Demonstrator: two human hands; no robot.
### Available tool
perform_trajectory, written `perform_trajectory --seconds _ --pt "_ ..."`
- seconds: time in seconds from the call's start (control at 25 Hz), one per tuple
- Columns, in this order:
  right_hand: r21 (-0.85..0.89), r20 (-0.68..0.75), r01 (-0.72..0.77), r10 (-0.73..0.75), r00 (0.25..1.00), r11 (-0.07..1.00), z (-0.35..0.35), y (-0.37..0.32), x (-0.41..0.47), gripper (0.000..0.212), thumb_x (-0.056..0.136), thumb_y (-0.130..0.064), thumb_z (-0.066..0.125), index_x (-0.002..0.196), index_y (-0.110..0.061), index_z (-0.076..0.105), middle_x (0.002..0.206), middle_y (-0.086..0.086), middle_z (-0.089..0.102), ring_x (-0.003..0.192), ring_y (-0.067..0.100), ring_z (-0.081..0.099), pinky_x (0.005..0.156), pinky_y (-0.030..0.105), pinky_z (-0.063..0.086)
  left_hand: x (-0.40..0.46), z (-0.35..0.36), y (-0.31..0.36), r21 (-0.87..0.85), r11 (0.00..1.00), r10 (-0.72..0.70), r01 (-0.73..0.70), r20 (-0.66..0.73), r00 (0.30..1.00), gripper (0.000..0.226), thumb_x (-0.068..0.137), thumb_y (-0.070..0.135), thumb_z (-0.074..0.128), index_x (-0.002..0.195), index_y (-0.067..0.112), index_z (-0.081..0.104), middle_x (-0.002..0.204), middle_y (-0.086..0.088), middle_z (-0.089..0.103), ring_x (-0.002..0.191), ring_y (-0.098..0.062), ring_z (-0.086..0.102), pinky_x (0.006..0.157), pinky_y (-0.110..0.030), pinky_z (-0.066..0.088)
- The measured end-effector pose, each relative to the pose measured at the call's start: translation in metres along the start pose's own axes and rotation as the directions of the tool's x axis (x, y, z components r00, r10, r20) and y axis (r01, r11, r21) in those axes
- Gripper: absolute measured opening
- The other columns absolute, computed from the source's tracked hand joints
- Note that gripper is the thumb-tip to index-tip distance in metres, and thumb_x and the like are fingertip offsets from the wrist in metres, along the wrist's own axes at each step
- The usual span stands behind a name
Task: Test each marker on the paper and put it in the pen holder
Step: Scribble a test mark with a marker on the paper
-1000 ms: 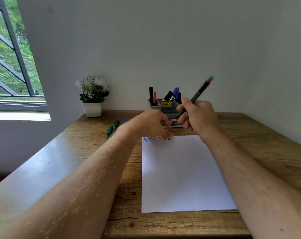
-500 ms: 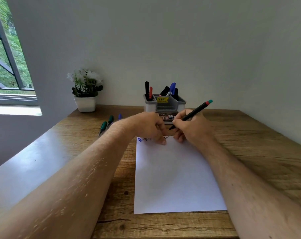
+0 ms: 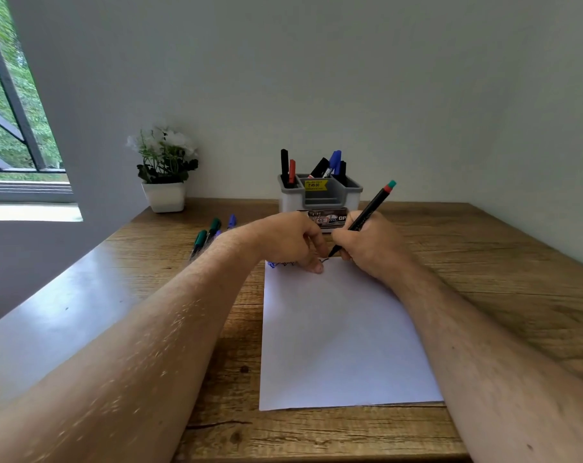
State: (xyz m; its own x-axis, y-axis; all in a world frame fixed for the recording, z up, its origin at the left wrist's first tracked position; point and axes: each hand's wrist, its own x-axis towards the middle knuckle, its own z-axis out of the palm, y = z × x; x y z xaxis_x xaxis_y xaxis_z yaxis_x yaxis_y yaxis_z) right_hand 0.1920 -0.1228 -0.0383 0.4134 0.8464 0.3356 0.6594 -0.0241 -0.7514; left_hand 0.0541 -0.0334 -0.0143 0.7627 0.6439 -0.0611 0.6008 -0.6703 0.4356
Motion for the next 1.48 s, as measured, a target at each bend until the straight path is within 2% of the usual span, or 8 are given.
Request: perform_trajectory --seconds 0.16,0.36,0.56,0.8,0.92,1.04,1.28,1.48 --pt "-0.049 0.01 0.02 -0.02 1.0 0.999 0.0016 -0.0008 0.0005 0.019 0.081 -0.02 0.065 0.064 -0.014 0.059 0.066 0.01 0.068 0.061 0.018 0.059 0.057 0.031 0.046 0.0 -0.0002 0.0001 -0.01 1.0 0.006 -0.006 0.009 1.0 0.027 0.081 0.027 0.081 0.105 0.03 0.069 0.07 0.014 0.054 0.066 -0.003 0.051 0.064 -0.022 0.038" --pt "-0.041 0.02 0.036 -0.036 0.999 0.998 0.0011 0.0007 0.0025 0.024 0.078 -0.017 0.066 0.058 -0.013 0.053 0.061 0.01 0.061 0.057 0.017 0.053 0.053 0.027 0.04 0.002 0.0011 -0.0014 -0.018 1.0 -0.007 0.007 0.021 1.0 0.03 0.08 0.028 0.081 0.108 0.03 0.071 0.086 0.012 0.06 0.081 -0.009 0.056 0.084 -0.029 0.047" --pt "-0.076 0.011 0.03 -0.029 1.0 0.997 0.0032 0.0004 0.0023 0.019 0.079 -0.019 0.066 0.063 -0.013 0.059 0.065 0.01 0.068 0.059 0.017 0.06 0.054 0.028 0.044 0.0004 -0.0003 0.0001 -0.006 1.0 0.003 -0.003 0.022 1.0 0.023 0.081 0.028 0.081 0.099 0.032 0.068 0.075 0.011 0.057 0.071 -0.006 0.053 0.074 -0.026 0.042" --pt "-0.066 -0.013 0.044 -0.045 0.999 0.997 0.0032 0.0028 0.0041 0.019 0.077 -0.018 0.067 0.063 -0.009 0.058 0.065 0.015 0.066 0.062 0.025 0.06 0.056 0.033 0.046 -0.0008 0.0008 0.0015 -0.019 1.0 -0.01 0.01 0.021 1.0 0.024 0.081 0.027 0.08 0.103 0.031 0.069 0.074 0.011 0.056 0.07 -0.007 0.053 0.068 -0.025 0.041" --pt "-0.09 0.004 0.051 -0.05 0.999 0.995 0.0034 0.0011 0.0026 0.016 0.08 -0.019 0.066 0.069 -0.008 0.063 0.067 0.013 0.069 0.065 0.024 0.064 0.06 0.035 0.05 0.0 0.0003 0.0001 -0.015 1.0 -0.011 0.011 0.022 1.0 0.022 0.081 0.028 0.081 0.097 0.034 0.068 0.074 0.013 0.056 0.07 -0.005 0.053 0.071 -0.026 0.041" --pt "-0.077 0.026 0.054 -0.052 0.998 0.996 0.0026 0.0001 0.0011 0.019 0.08 -0.019 0.066 0.064 -0.012 0.059 0.064 0.011 0.068 0.059 0.018 0.058 0.055 0.031 0.046 -0.0003 0.0004 -0.0004 -0.027 1.0 -0.012 0.013 0.022 1.0 0.021 0.08 0.028 0.081 0.096 0.034 0.068 0.074 0.013 0.057 0.071 -0.006 0.053 0.074 -0.026 0.042" --pt "-0.071 0.001 0.044 -0.044 0.999 0.996 0.0021 0.0016 0.0031 0.021 0.077 -0.018 0.067 0.061 -0.013 0.055 0.064 0.014 0.065 0.058 0.018 0.055 0.052 0.027 0.041 0.0023 0.0012 -0.0009 -0.036 0.999 -0.025 0.026 0.027 0.999 0.027 0.08 0.028 0.081 0.104 0.031 0.071 0.079 0.011 0.059 0.075 -0.008 0.055 0.08 -0.029 0.048" --pt "-0.065 0.036 0.052 -0.05 0.998 0.997 0.0011 0.0005 0.0003 0.03 0.079 -0.016 0.068 0.056 -0.017 0.049 0.055 0.002 0.053 0.057 0.014 0.051 0.052 0.025 0.035 0.0012 0.0017 -0.0017 -0.051 0.998 -0.026 0.028 0.036 0.999 0.023 0.08 0.027 0.081 0.099 0.034 0.069 0.088 0.01 0.063 0.083 -0.01 0.059 0.088 -0.032 0.051"
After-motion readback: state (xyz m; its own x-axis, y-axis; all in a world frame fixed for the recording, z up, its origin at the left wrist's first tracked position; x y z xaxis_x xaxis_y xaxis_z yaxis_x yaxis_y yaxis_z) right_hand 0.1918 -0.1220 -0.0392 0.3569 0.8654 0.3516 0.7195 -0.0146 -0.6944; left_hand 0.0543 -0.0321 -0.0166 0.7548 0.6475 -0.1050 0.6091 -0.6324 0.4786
